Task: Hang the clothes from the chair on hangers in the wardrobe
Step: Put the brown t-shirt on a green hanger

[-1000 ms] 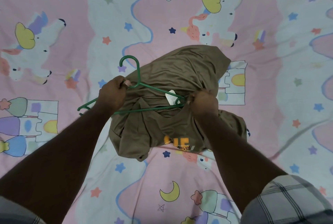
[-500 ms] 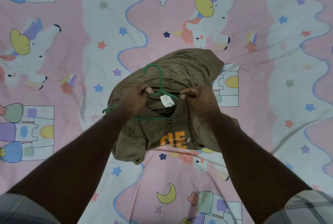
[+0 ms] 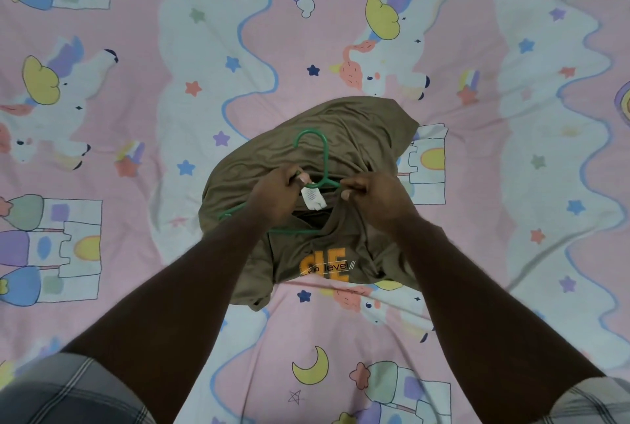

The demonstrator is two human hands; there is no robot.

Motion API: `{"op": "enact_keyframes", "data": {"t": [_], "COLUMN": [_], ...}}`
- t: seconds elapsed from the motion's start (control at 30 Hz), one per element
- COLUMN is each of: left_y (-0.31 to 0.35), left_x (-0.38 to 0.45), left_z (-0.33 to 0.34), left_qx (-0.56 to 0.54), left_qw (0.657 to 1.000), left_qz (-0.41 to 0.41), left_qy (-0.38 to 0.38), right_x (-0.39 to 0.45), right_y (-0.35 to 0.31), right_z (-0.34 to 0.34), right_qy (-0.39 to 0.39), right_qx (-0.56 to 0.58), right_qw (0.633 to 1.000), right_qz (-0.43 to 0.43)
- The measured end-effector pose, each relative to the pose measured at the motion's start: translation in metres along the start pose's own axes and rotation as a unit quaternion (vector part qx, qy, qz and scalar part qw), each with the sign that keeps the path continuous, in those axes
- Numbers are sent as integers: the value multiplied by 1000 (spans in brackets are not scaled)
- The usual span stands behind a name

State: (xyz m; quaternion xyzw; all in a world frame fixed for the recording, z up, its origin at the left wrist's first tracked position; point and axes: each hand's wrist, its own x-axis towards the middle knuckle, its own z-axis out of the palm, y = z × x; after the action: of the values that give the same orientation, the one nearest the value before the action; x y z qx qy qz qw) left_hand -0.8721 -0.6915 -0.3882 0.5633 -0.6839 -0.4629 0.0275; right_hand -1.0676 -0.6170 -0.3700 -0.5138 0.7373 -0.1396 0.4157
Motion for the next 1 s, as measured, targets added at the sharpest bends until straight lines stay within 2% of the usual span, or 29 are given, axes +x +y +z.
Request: {"op": "enact_keyframes", "data": {"t": [0.1, 0.23, 0.3, 0.47, 0.6, 0.67, 0.73, 0.83, 1.0], "left_y": [-3, -15, -18, -43, -56, -55, -55, -59, -76], "left_x": [-4, -18, -30, -43, -47, -48, -45, -40, -34], "left_z": [-3, -15, -18, -4, 6, 8, 8, 7, 3], "left_qx": [-45, -64, -50, -38, -43, -36, -37, -53, -132], "left_qw": [999, 984, 976, 968, 967, 967, 967, 966, 952], "left_qz": [2, -17, -47, -167, -193, -190, -188, -187, -200], "left_qy": [16, 164, 205, 183, 162, 167, 170, 171, 190], "right_x": [-2, -1, 0, 8, 13, 15, 15, 11, 13], "right_y": [3, 16, 18, 37, 41, 33, 19, -5, -28], "right_z": [-7, -11, -11, -9, -2, 6, 19, 53, 96], "right_qy": [27, 41, 49, 63, 95, 115, 87, 29, -17], "right_qx": [8, -14, -23, -66, -155, -140, -107, -118, -103], "right_qw": [999, 998, 998, 993, 979, 981, 990, 992, 994], "right_qz": [15, 39, 45, 76, 93, 68, 28, -24, -41]}}
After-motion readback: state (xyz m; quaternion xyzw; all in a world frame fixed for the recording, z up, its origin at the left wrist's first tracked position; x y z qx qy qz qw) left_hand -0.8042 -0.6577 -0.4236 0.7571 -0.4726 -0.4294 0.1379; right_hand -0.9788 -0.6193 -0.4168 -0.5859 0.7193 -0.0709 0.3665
